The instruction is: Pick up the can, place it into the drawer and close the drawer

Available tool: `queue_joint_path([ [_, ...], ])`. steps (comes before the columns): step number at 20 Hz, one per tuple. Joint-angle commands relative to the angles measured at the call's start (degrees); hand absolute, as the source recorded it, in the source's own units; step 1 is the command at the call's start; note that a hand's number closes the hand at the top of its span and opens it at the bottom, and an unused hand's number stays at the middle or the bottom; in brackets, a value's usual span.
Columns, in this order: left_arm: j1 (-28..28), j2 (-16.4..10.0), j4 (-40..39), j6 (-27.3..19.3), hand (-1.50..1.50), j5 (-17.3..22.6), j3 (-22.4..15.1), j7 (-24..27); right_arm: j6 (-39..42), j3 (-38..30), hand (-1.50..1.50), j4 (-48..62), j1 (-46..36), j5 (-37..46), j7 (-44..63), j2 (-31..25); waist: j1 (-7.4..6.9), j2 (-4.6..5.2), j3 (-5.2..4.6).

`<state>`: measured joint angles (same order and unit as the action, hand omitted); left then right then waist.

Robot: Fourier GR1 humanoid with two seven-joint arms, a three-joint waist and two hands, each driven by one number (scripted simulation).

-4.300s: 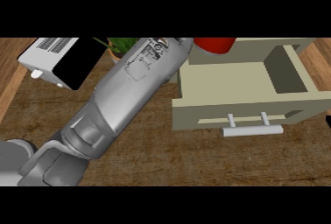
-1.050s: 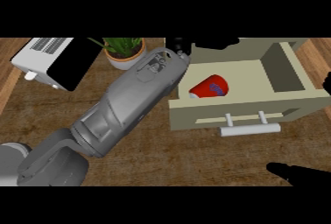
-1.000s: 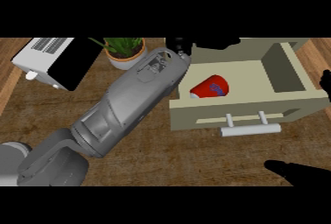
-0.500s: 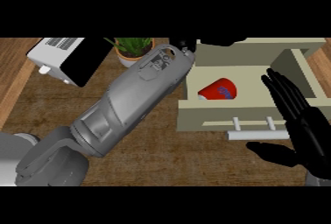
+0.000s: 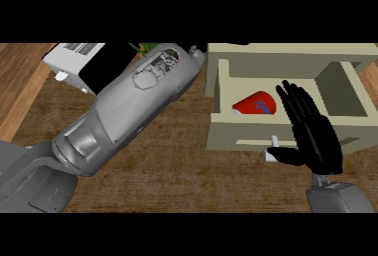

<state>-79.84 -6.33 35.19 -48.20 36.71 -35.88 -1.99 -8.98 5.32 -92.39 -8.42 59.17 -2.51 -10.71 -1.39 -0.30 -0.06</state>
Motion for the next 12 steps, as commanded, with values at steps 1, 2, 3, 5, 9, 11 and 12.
queue_joint_path([
  [1,2.6,-6.2,7.3,0.7,-1.5,-1.6,-0.7,-5.3,-3.8,0.0,-1.5,7.2,-2.9,2.3,0.5,2.7,-0.62,-0.19,0.07],
  [2,4.8,-4.6,9.5,-1.1,-1.5,-2.3,-1.3,-4.6,-6.5,-2.0,-1.5,12.0,-4.0,1.8,-2.2,1.8,-0.72,-0.07,0.09],
  [3,1.0,-6.5,6.8,-0.3,-1.5,-3.0,-0.5,-7.1,-6.8,-1.6,-1.5,12.8,-4.7,2.5,-2.2,2.1,0.04,0.12,0.11],
  [5,7.8,-7.1,11.6,0.0,-1.5,-2.9,-0.8,-4.6,-7.9,-4.4,-1.5,17.4,-8.1,1.9,-2.6,1.3,-0.78,0.16,0.09],
  [9,5.8,-11.0,13.8,1.4,-1.5,-3.7,-0.7,-8.9,-10.4,-5.4,-1.5,25.6,-12.6,3.8,-3.8,1.2,-1.14,0.29,0.13],
  [11,6.4,-12.5,15.6,2.2,-1.5,-3.5,-0.4,-10.1,-14.3,-5.2,-1.5,29.4,-12.7,6.3,-4.2,1.9,-1.44,0.38,0.14],
  [12,9.6,-12.7,17.9,1.7,-1.5,-3.6,-0.7,-8.8,-14.6,-6.6,-1.5,31.4,-16.2,6.5,-3.0,2.0,-2.4,0.4,0.12],
])
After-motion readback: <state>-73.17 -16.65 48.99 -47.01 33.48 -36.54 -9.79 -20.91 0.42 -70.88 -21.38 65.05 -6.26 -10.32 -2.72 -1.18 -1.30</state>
